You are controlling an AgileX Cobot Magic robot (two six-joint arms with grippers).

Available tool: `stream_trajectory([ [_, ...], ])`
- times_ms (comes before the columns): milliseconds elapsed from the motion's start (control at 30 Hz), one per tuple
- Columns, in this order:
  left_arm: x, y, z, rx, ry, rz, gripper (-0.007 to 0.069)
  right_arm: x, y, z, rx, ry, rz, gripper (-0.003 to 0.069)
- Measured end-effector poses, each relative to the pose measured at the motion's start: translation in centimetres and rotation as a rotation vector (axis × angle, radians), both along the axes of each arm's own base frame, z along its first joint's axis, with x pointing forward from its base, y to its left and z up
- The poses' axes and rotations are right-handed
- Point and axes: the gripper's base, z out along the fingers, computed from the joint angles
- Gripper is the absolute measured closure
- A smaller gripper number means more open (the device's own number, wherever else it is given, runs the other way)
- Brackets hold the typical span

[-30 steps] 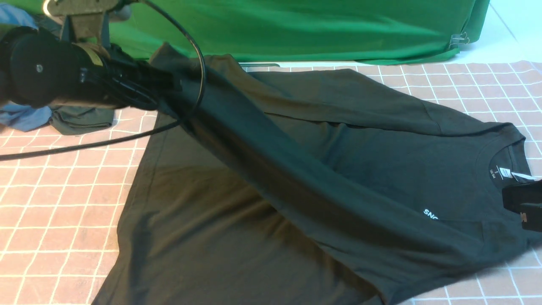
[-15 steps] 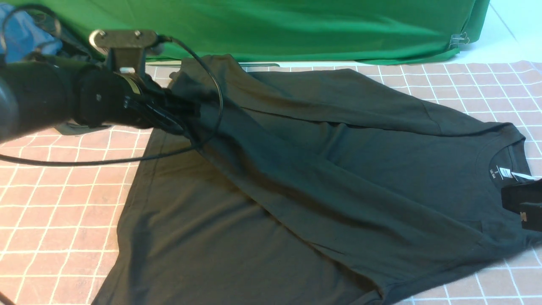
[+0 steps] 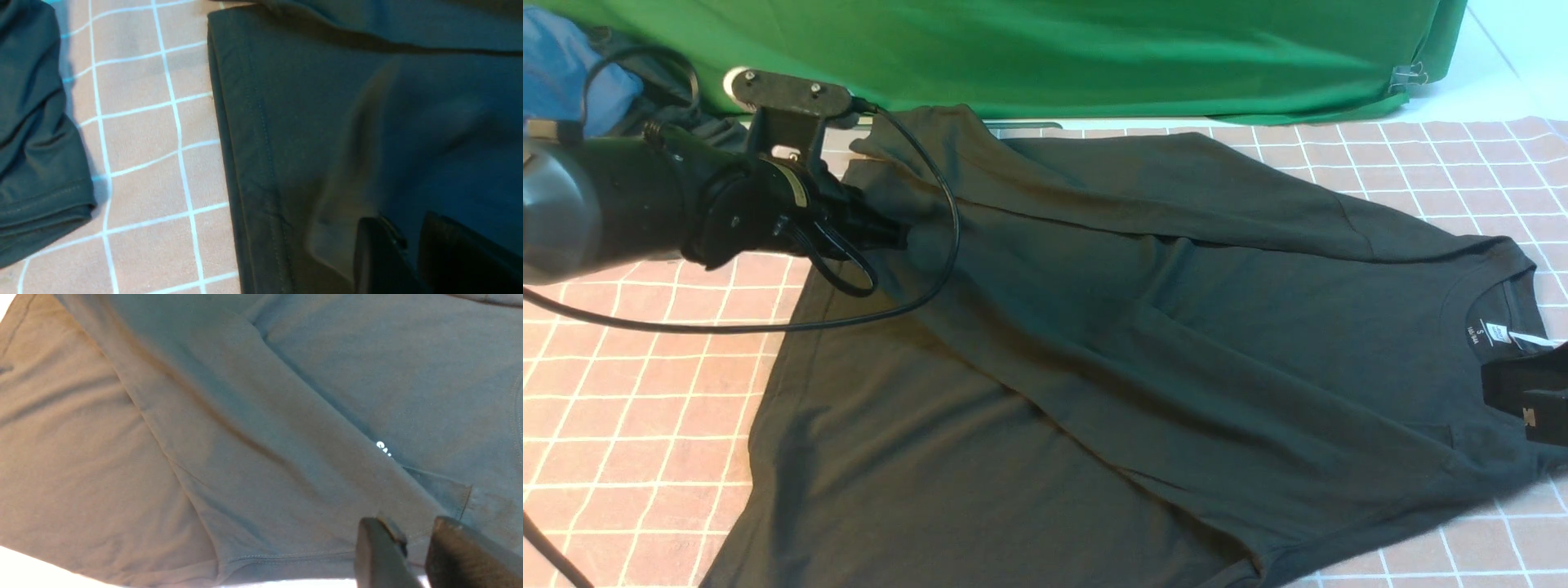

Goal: Fold a long-sleeved shirt over a pink coffee tablecloth.
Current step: 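Fold the left side of the black T-shirt inward over its body, then grab the top left corner of the dark shirt with the left gripper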

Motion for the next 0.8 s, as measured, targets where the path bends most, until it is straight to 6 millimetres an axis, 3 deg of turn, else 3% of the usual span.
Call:
stream_trajectory([
  [233,0.1,2.1,-0.3,-0.077,0.050,0.159,0.0333,0.0,0.0,0.0,0.000,0.000,0.000,0.0431],
  [367,0.7,3.8,1.9,-0.168,0.176,0.407,0.0308,-0.1,0.0,-0.1,-0.004,0.016,0.003,0.0429],
  [533,2.8,4.2,6.4,-0.272,0.334,0.538,0.0404,-0.2,0.0,-0.2,-0.007,0.027,0.005,0.0424],
  [633,5.3,4.3,8.5,-0.380,0.296,0.546,0.0467,-0.2,0.0,-0.2,-0.007,0.028,0.005,0.0424],
  [800,10.1,3.9,8.2,-0.493,0.230,0.521,0.0501,-0.2,0.0,-0.2,-0.007,0.028,0.005,0.0424],
])
